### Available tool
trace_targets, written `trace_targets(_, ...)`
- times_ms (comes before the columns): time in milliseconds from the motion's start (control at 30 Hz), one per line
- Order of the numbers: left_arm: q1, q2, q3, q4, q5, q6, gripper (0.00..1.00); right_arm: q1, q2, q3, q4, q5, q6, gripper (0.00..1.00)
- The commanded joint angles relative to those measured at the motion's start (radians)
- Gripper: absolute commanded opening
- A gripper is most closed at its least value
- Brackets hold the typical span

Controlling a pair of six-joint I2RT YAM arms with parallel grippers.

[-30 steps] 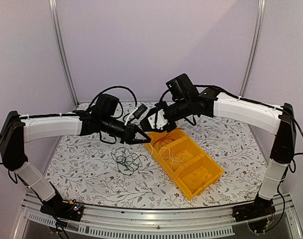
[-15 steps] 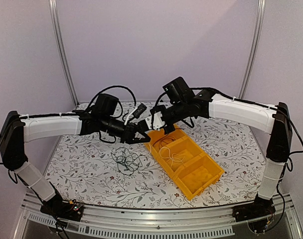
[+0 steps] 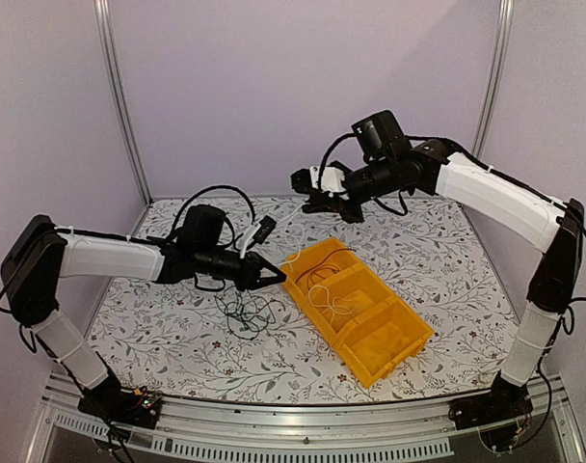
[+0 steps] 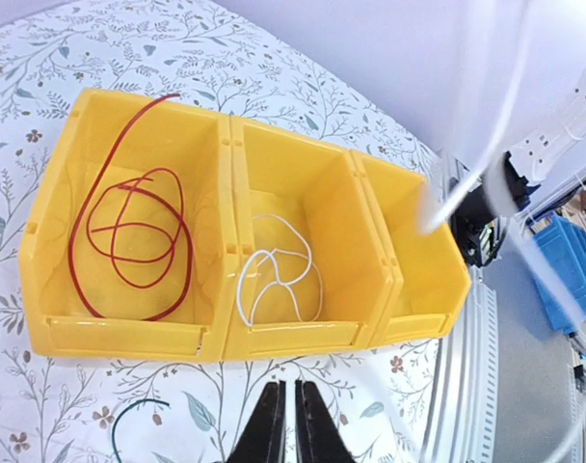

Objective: Untangle the cables

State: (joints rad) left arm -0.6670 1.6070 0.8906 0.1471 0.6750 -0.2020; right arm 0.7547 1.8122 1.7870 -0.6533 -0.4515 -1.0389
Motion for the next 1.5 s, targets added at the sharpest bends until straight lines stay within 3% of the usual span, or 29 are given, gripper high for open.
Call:
trace_targets(0,0.026,0.071,-0.027,0.154,-0.045,-0.043,0.02,-0.035,-0.067,0.056,-0.067,-0.051,0.121,0.00)
trace_targets(67,0.030,0.110,-0.020,0.165,-0.041,-0.054,0.03,-0.046,-0.080,0.055,-0.068,-0.052,0.161,0.00)
trace_targets(200,0.030,0.105,-0.020,0.160,-0.100,-0.079,0.19,-0.054,-0.098,0.018,-0.058,-0.031,0.197,0.00)
trace_targets(400,0.014,-0.118,-0.218,0.267,-0.262,0.004,0.41,-0.071,-0.101,-0.020,-0.040,-0.016,0.226,0.00)
trace_targets(500,-0.023,-0.258,-0.304,0.349,-0.321,0.093,0.45,-0.081,-0.088,-0.019,-0.029,-0.016,0.245,0.00)
trace_targets(633,-0.048,-0.296,-0.276,0.337,-0.313,0.130,0.48,-0.086,-0.071,-0.012,-0.021,-0.032,0.270,0.00)
trace_targets(1300,-0.064,0.011,-0.052,0.594,-0.211,0.050,0.48,-0.086,-0.027,0.021,-0.006,-0.058,0.322,0.00)
trace_targets(1400,-0.062,0.022,-0.041,0.604,-0.209,0.043,0.39,-0.086,-0.021,0.027,-0.003,-0.055,0.324,0.00)
trace_targets(1467,-0.057,0.030,-0.038,0.601,-0.212,0.036,0.22,-0.086,-0.018,0.033,-0.002,-0.053,0.325,0.00)
